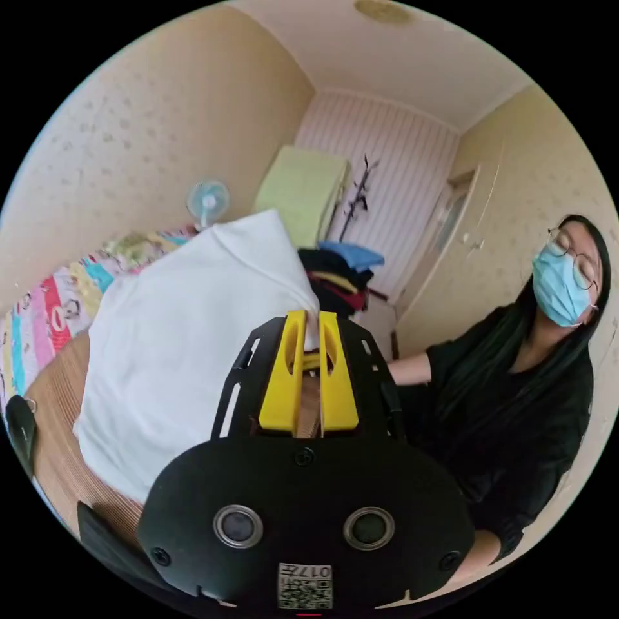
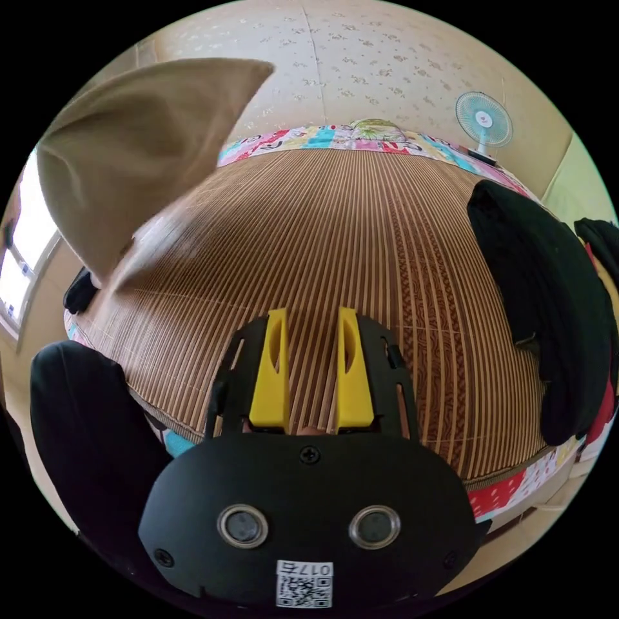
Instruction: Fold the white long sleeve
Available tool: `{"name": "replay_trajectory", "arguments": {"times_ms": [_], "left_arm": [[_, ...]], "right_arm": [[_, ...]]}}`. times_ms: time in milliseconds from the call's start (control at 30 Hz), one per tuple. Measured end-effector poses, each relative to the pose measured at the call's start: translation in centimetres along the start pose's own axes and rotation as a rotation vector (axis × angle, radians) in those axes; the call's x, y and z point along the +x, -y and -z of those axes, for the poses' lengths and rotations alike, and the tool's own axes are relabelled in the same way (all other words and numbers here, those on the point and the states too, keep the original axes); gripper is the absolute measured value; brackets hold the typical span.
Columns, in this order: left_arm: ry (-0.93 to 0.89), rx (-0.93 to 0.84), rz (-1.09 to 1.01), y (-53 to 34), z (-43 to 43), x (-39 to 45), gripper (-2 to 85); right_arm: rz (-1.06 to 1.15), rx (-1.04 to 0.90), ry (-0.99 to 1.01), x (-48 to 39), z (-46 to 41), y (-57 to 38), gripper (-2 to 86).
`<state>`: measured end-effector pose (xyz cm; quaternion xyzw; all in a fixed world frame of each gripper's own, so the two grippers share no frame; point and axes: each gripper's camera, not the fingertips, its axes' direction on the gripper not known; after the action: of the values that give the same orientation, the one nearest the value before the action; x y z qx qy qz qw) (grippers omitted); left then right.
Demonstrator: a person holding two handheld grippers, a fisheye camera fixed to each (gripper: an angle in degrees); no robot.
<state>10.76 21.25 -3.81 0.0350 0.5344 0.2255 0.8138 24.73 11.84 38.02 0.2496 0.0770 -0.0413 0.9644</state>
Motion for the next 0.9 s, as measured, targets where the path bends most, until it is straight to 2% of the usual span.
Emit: {"name": "replay_trajectory", "arguments": {"times_ms": [100, 167, 267, 400, 467, 567, 600, 633, 667, 700, 733, 900], "left_arm": [[0.026, -0.191, 0.117, -1.7, -8.2, -2.1, 1.4], [0.04, -0.221, 0.185, -1.8, -11.4, -3.0, 2.7], [0.02, -0.167, 0.239, 0.8, -14.5, -3.5, 7.9], [0.05, -0.018, 0.301, 7.5, -17.0, -4.5, 9.8], [0.069, -0.013, 0.35, 10.3, -18.8, -5.9, 10.7], [0.163, -0.169, 0.41, 12.6, -24.5, -9.4, 10.9], [0.189, -0.278, 0.442, 12.0, -27.5, -11.1, 10.3], [0.162, -0.325, 0.461, 10.6, -29.7, -12.5, 9.8], [0.138, -0.294, 0.488, 9.8, -29.9, -13.2, 9.5], [0.065, -0.18, 0.595, 8.7, -28.7, -15.0, 8.3], [-0.025, -0.156, 0.671, 8.2, -27.5, -16.9, 6.4], [-0.206, -0.251, 0.632, 9.3, -25.1, -21.3, 1.8]], "right_arm": [[-0.046, 0.008, 0.037, 1.5, 0.3, 0.3, 10.7], [-0.06, 0.011, 0.038, 2.0, 0.4, 0.6, 10.4], [-0.044, 0.008, 0.007, 1.9, 0.4, 1.2, 10.1], [-0.011, 0.006, -0.065, 1.4, 0.4, 1.9, 10.0], [-0.007, 0.008, -0.073, 1.6, 0.5, 2.2, 10.1], [-0.018, 0.011, -0.05, 2.8, 0.8, 2.8, 9.8], [-0.023, 0.013, -0.039, 3.3, 1.0, 3.0, 9.7], [-0.029, 0.013, -0.03, 3.8, 1.2, 3.2, 9.5], [-0.035, 0.007, -0.026, 4.1, 1.2, 3.3, 9.4], [-0.044, 0.002, -0.018, 4.7, 1.3, 3.6, 9.4], [-0.046, 0.016, -0.001, 5.2, 1.8, 3.6, 9.5], [-0.104, 0.006, 0.106, 7.9, 3.6, 3.6, 9.5]]}}
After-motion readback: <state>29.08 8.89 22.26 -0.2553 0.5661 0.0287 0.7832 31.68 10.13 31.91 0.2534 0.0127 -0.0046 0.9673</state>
